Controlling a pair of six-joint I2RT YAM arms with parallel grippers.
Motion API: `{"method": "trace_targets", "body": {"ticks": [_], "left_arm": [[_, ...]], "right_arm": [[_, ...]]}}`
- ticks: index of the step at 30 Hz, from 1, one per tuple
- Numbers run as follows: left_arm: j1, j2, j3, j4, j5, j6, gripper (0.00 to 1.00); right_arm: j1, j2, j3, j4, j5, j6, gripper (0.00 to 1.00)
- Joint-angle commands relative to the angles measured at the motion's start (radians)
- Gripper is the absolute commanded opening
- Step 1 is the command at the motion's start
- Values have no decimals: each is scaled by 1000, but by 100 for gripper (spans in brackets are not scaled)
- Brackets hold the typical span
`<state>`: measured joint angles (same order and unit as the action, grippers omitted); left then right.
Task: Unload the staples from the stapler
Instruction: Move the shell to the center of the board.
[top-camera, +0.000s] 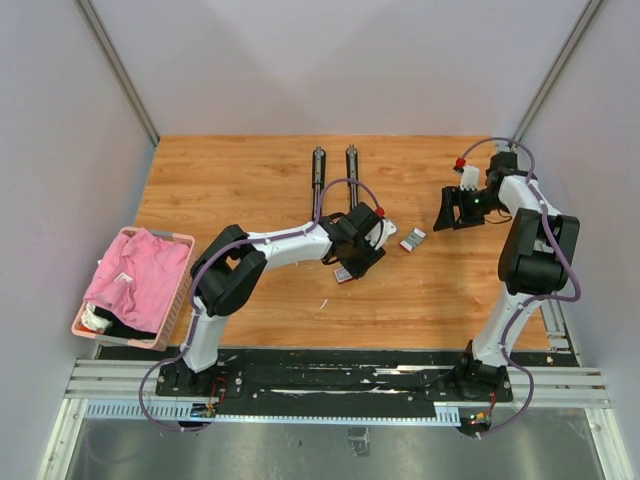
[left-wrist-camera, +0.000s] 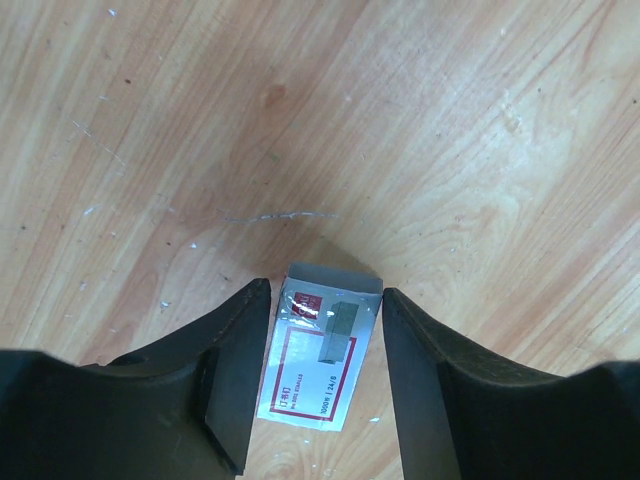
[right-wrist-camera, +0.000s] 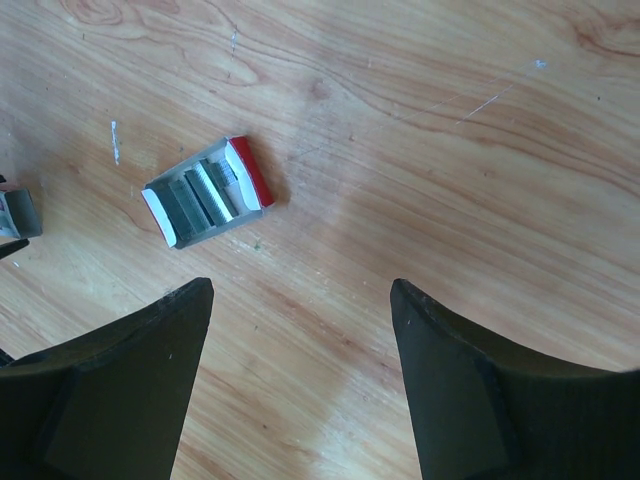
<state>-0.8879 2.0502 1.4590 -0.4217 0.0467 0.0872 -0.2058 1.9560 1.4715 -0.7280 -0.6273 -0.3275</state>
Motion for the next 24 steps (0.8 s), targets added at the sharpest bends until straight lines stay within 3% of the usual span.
{"method": "trace_targets", "body": {"ticks": [1, 6, 11, 24], "left_arm": [[-6, 6, 41, -11, 11, -19, 54], [-6, 3, 49, -9, 16, -27, 55], [-6, -8, 44, 2, 16, -29, 55], [-8, 5, 46, -6, 21, -41, 55]], "right_arm": [[-10, -46, 16, 27, 19, 15, 74], [-16, -81, -12, 92, 7, 4, 74], [-34, 0, 53, 31, -83, 33, 74], [-34, 105, 40, 60, -108, 71, 74]]}}
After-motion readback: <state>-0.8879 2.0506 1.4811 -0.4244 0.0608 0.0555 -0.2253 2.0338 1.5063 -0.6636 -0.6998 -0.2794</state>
